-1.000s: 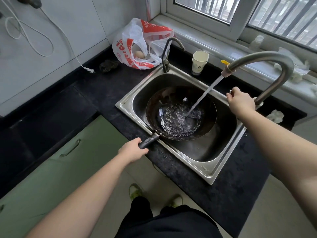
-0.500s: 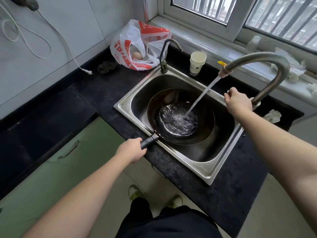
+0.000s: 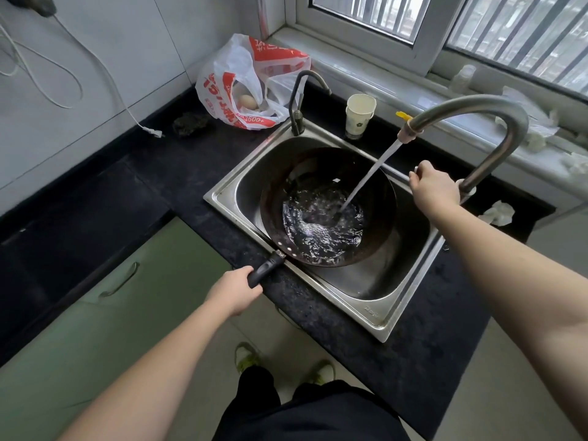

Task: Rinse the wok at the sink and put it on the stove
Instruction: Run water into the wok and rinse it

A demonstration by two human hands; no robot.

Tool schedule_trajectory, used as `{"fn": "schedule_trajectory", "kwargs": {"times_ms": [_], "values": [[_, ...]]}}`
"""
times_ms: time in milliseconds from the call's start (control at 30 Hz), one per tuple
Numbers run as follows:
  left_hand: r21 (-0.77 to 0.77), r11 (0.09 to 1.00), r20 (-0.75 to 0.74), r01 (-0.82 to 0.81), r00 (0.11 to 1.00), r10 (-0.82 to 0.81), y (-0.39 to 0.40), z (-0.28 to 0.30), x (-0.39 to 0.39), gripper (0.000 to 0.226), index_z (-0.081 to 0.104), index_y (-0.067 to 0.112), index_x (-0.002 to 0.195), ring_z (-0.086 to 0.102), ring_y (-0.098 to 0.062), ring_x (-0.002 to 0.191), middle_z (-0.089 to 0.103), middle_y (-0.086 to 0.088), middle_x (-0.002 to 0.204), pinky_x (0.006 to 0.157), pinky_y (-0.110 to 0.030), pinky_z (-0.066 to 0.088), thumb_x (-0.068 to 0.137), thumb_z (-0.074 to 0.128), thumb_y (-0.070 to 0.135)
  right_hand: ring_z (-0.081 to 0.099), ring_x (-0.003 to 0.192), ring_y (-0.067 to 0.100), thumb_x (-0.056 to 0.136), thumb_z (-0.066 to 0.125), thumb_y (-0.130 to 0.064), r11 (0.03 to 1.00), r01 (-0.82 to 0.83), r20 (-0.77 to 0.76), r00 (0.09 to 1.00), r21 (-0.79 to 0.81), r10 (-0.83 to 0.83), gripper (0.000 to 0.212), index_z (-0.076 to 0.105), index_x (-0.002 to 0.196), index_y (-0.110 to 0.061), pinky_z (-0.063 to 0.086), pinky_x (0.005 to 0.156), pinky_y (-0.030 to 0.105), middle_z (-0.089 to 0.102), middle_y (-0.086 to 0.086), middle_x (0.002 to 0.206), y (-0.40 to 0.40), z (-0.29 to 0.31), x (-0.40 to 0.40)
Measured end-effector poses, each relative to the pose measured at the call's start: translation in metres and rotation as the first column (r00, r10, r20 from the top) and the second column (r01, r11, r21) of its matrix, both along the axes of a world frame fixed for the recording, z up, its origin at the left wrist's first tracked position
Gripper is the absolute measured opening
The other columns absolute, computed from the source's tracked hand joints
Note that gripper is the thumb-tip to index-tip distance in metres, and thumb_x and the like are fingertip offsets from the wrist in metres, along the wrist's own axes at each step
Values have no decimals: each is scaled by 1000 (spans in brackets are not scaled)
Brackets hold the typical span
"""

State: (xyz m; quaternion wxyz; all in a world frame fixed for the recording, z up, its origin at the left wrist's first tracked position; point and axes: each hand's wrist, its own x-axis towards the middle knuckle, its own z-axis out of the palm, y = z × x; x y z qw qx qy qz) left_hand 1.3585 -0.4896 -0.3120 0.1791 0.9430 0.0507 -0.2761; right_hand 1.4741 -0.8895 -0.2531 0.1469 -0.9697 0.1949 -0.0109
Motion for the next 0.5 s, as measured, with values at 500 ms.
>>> {"fn": "schedule_trajectory", "kwargs": {"times_ms": [500], "values": [[115, 991, 58, 66, 996, -73, -7, 11, 7, 14, 49, 24, 81, 63, -24, 72, 59, 3, 74, 59, -31, 48, 84, 57, 35, 44, 72, 27, 102, 40, -30, 998, 18, 39, 999, 66, -20, 23, 49, 104, -9, 31, 68, 34, 50, 8, 79, -4, -3, -2]]}}
